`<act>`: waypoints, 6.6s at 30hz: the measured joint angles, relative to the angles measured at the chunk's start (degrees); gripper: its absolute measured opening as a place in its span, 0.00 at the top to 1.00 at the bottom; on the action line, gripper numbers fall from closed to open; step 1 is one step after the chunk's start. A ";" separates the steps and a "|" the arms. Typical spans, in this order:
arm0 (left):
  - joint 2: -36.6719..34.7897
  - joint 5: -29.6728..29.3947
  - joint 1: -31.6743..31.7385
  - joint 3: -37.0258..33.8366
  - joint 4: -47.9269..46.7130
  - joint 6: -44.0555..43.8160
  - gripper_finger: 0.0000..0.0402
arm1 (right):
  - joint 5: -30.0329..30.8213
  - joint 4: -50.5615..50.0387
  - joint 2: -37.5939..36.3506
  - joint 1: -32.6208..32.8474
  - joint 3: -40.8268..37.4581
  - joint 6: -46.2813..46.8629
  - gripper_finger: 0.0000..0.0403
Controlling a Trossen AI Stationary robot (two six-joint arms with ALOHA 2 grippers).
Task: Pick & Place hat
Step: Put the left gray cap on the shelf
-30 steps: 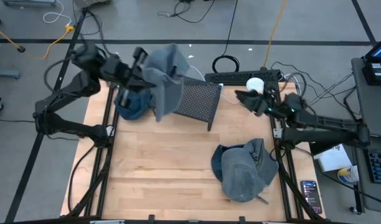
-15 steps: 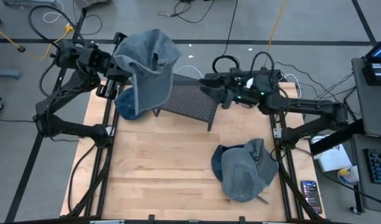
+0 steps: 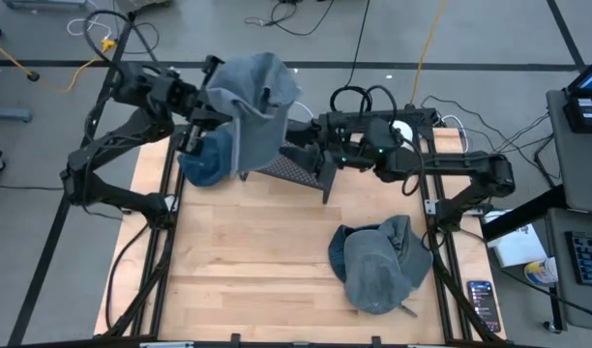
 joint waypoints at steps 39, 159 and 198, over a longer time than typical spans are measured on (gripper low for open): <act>2.43 -0.17 7.30 0.07 -5.46 -33.83 0.46 | 12.97 -32.50 -18.33 2.17 0.02 -11.93 0.99; 3.37 -26.73 4.96 0.00 -19.94 -80.62 0.99 | 66.61 -20.60 -10.76 12.03 -0.04 -108.24 0.62; 4.96 -12.78 10.66 0.15 -42.06 -61.27 1.00 | 76.95 -19.69 -11.33 38.70 0.02 -55.29 0.08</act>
